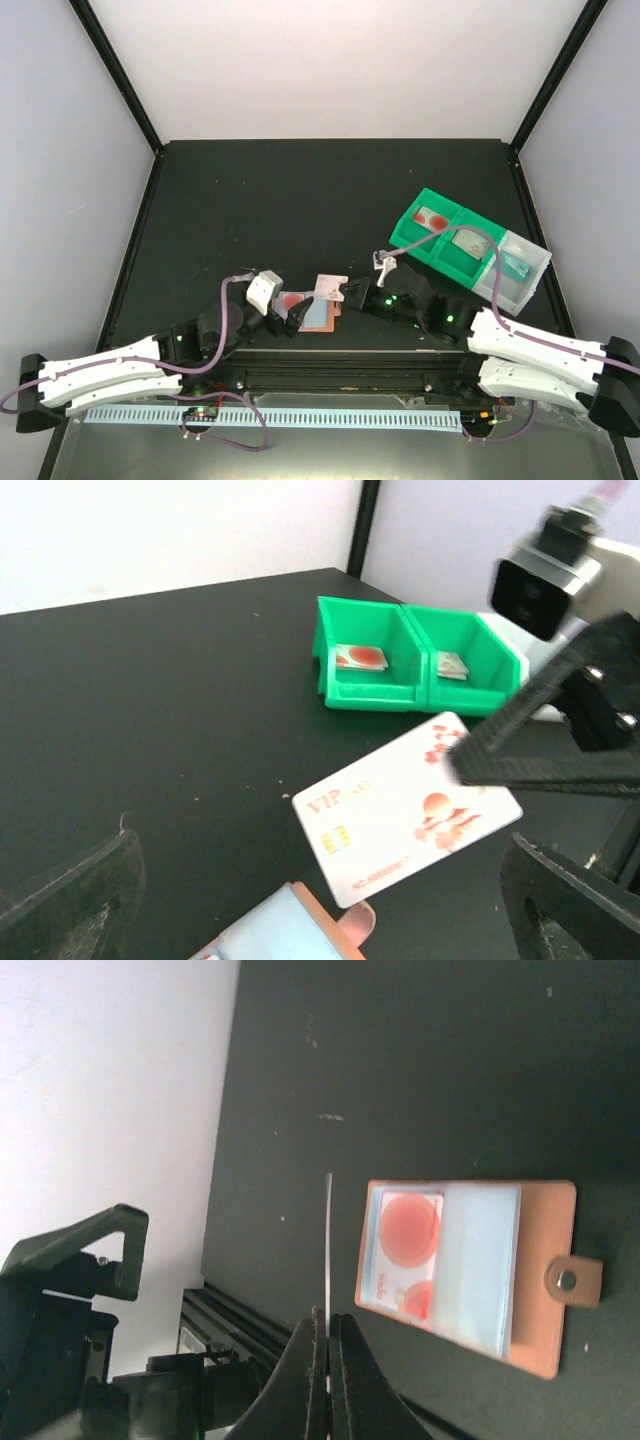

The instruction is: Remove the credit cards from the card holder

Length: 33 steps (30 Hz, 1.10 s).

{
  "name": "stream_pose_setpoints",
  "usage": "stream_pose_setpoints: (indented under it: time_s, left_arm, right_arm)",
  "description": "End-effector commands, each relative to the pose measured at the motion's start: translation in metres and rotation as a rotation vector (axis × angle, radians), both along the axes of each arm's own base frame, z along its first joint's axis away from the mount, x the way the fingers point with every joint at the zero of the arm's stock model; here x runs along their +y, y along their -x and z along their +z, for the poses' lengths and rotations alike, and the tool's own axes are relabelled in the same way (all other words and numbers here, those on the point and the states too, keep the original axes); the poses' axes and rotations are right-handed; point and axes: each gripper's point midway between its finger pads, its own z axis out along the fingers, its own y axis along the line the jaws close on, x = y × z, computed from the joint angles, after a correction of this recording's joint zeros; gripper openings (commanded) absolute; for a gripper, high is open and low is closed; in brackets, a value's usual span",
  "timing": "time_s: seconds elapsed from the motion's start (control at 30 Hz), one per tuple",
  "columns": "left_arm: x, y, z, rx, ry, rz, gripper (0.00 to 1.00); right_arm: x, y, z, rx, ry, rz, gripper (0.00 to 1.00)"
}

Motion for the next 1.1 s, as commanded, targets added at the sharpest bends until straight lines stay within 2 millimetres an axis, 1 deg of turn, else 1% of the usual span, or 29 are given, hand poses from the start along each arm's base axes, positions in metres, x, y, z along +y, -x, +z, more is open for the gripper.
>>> stream_pose_setpoints:
  time_s: [0.0, 0.2, 0.3, 0.4, 0.5, 0.6, 0.67, 0.83, 0.97, 1.07]
  left_arm:
    - [0.007, -0.004, 0.017, 0.130, 0.090, 0.025, 0.99]
    - [0.004, -0.008, 0.021, 0.274, 0.181, -0.049, 0.99]
    - [0.001, -0.007, 0.022, 0.324, 0.217, -0.103, 0.99]
    - [-0.003, -0.003, 0.023, 0.362, 0.260, -0.168, 0.99]
    - [-0.006, 0.000, 0.023, 0.400, 0.304, -0.224, 0.99]
    - [-0.006, 0.001, 0.020, 0.421, 0.317, -0.251, 0.99]
    - [-0.003, -0.003, 0.015, 0.428, 0.288, -0.223, 0.99]
    - [0.009, -0.013, 0.004, 0.460, 0.217, -0.113, 0.99]
    - [0.008, -0.016, 0.009, 0.438, 0.173, -0.118, 0.99]
    - [0.010, -0.018, 0.011, 0.408, 0.143, -0.111, 0.99]
  right_arm:
    - [-0.015, -0.013, 0.027, -0.280, 0.018, -0.003, 0.01]
    - [-0.023, -0.006, 0.049, -0.458, 0.005, 0.057, 0.01]
    - [-0.023, -0.006, 0.055, -0.511, 0.014, 0.079, 0.01]
    - [-0.026, -0.012, 0.059, -0.542, 0.064, 0.071, 0.01]
    - [-0.034, -0.024, 0.060, -0.555, 0.109, 0.051, 0.01]
    - [-0.046, -0.037, 0.061, -0.556, 0.107, 0.034, 0.01]
    - [-0.057, -0.047, 0.061, -0.549, 0.110, 0.019, 0.01]
    - [-0.102, -0.075, 0.061, -0.506, 0.203, -0.079, 0.01]
    - [-0.140, -0.092, 0.065, -0.483, 0.264, -0.174, 0.01]
    - [-0.174, -0.108, 0.065, -0.455, 0.337, -0.259, 0.02]
